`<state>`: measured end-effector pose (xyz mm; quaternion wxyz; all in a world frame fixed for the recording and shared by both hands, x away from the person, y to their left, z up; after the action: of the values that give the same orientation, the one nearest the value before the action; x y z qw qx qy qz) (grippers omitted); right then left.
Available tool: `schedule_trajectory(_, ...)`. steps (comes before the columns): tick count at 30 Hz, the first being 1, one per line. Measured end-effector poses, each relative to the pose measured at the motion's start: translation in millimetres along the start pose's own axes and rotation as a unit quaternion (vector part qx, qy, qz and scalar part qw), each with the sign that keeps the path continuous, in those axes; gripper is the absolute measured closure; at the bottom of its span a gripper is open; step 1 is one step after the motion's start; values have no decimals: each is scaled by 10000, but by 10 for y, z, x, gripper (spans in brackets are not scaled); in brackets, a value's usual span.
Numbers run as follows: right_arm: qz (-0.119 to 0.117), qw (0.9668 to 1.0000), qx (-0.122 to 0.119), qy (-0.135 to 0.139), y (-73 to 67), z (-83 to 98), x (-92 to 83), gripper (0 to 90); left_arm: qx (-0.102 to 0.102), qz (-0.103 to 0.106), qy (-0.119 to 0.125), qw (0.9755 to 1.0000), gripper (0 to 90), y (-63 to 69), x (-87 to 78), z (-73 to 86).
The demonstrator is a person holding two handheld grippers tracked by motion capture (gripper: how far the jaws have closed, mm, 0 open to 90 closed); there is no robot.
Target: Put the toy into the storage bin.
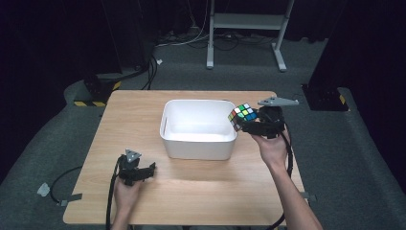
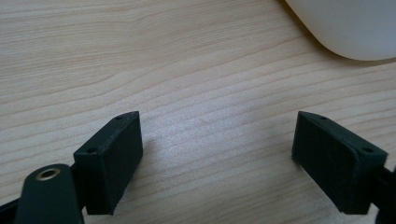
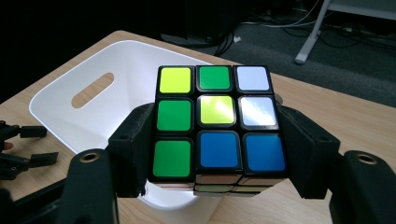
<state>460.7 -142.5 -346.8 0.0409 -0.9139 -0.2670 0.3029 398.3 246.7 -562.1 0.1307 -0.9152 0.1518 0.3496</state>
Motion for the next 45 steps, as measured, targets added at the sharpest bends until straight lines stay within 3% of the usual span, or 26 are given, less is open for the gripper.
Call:
schedule_trajectory(21, -275, 9988, -309, -248, -443, -294, 436, 341, -6, 3, 0, 10000, 164, 0, 0, 0)
schedule_trajectory(32, -390, 9974, -415, -441, -653, -367, 722, 341, -2, 0, -4, 10000, 164, -1, -1, 0)
schedule_trajectory(45, -376, 9959, -442, -693, -789, -358, 1030, 341, 4, 1, -4, 10000, 164, -1, -1, 0)
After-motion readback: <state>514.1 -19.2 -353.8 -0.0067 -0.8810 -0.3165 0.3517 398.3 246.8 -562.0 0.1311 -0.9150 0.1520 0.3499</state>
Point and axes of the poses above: each handheld gripper's, and its own axes: x roughly forward along the jaws, z roughly out of its underside, y roughly to its right, the point moved 5 cm from there along x, roughly forward along the jaws, and after that the axes turned 11 degrees about x, right-handed, at the moved point
